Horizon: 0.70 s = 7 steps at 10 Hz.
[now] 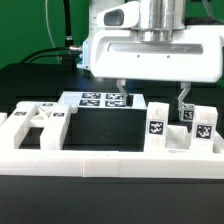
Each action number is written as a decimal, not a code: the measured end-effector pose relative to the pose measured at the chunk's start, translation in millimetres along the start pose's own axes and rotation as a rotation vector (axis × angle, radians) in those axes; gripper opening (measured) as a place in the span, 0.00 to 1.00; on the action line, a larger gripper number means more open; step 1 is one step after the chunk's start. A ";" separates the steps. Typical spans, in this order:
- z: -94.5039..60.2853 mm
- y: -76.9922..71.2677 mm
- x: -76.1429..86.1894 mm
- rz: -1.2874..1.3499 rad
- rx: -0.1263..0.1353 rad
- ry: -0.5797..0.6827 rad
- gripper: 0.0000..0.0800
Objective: Assemble chair
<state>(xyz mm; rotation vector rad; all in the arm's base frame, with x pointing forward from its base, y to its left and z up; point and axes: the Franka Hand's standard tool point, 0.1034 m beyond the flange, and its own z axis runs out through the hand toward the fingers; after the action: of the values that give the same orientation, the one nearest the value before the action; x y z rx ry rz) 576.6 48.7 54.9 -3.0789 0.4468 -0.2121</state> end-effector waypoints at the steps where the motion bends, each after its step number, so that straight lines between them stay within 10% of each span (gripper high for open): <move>1: 7.3 -0.9 -1.9 -0.007 -0.002 0.011 0.81; 7: 33.6 4.4 -2.0 -0.022 -0.011 0.070 0.81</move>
Offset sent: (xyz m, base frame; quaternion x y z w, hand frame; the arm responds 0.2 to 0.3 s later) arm 0.0005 -0.0001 -0.0147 0.0005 0.0397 -0.0097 0.9992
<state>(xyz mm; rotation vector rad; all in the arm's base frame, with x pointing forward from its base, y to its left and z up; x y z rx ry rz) 578.1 45.1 21.2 -3.0959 0.4179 -0.3201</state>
